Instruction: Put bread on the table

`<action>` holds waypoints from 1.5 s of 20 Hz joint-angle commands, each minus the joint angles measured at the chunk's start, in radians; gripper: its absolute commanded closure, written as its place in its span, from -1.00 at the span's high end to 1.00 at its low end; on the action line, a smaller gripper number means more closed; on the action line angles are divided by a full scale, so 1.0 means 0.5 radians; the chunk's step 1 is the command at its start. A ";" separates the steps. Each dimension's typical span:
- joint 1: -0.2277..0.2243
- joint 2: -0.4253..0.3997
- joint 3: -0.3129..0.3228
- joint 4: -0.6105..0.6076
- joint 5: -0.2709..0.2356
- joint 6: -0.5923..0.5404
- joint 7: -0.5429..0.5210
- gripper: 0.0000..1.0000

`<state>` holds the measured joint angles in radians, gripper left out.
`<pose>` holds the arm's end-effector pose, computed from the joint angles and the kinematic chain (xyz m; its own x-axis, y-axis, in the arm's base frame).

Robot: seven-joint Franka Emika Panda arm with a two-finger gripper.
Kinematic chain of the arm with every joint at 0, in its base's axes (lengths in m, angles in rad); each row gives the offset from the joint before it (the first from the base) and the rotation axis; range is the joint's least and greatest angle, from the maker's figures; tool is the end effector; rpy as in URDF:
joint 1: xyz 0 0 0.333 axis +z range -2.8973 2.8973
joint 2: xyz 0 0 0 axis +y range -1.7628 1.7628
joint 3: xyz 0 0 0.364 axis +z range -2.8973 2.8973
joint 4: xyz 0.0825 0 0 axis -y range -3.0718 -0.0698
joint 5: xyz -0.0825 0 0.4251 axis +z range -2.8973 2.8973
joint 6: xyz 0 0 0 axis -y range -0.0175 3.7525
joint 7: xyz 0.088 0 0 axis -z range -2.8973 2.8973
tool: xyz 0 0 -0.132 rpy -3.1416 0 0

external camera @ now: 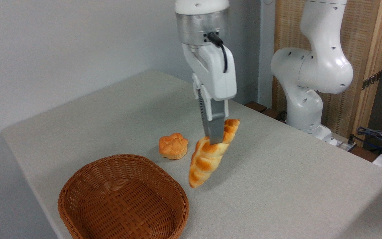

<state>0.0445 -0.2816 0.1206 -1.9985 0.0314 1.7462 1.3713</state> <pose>0.4946 0.0925 0.5948 0.3478 -0.9376 0.0078 -0.9372 -0.3478 -0.0264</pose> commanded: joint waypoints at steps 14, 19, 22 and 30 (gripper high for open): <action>-0.150 -0.109 0.017 -0.243 -0.038 -0.035 -0.024 1.00; -0.147 -0.109 0.017 -0.240 -0.038 -0.047 -0.018 1.00; -0.147 -0.112 0.017 -0.231 -0.041 -0.047 -0.043 1.00; -0.169 0.060 -0.042 0.214 -0.188 -0.047 -0.898 1.00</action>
<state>-0.0291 -0.3193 0.0998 -2.0063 -0.0144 1.7458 1.0641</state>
